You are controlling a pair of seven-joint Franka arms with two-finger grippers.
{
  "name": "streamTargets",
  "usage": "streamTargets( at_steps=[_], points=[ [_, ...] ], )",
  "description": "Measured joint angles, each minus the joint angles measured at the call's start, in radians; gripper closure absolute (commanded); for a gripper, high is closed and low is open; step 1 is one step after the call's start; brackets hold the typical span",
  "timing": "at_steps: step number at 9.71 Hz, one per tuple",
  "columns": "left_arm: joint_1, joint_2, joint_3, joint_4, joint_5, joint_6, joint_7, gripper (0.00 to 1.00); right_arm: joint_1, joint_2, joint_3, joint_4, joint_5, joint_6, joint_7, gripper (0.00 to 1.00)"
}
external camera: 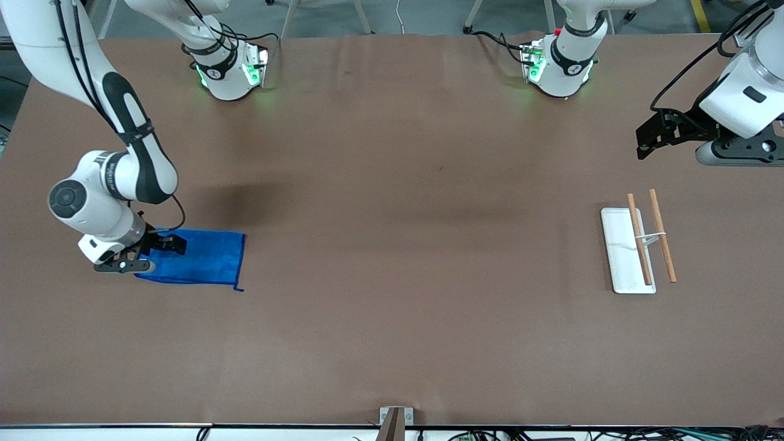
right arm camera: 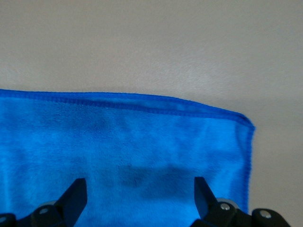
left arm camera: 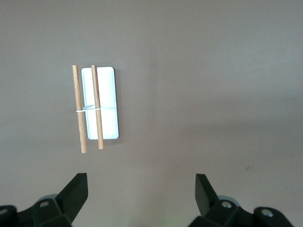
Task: Right arm passes towel to left arm to hang
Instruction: 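Reach the right gripper down to the edge of the blue towel, then close the right gripper on the blue towel edge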
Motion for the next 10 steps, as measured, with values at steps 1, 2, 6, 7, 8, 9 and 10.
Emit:
streamTargets(
  at_steps=[1,2,6,7,8,9,10],
  points=[
    [0.000,0.000,0.000,0.000,0.000,-0.001,0.000,0.00,0.000,0.012,0.005,-0.001,0.001,0.017,0.000,0.00],
    [0.000,0.000,0.000,0.000,0.000,-0.001,0.000,0.00,0.000,0.021,0.008,-0.002,0.001,0.036,0.000,0.00],
    [0.000,0.000,0.000,0.000,0.000,-0.001,0.000,0.00,0.000,0.047,0.010,-0.014,0.001,0.058,0.000,0.08],
    [0.000,0.000,0.000,0.000,0.000,-0.001,0.000,0.00,0.000,0.049,0.010,-0.016,0.001,0.062,0.000,0.16],
    [0.000,0.000,0.000,0.000,0.000,-0.001,0.000,0.00,0.000,0.050,0.010,-0.016,0.001,0.065,0.000,0.32],
    [0.000,0.000,0.000,0.000,0.000,-0.001,0.000,0.00,0.000,0.050,0.011,-0.016,0.001,0.066,0.000,0.52],
    [0.000,0.001,0.000,-0.001,0.000,-0.001,0.000,0.00,0.000,0.049,0.011,-0.016,0.001,0.068,0.000,0.68]
  ],
)
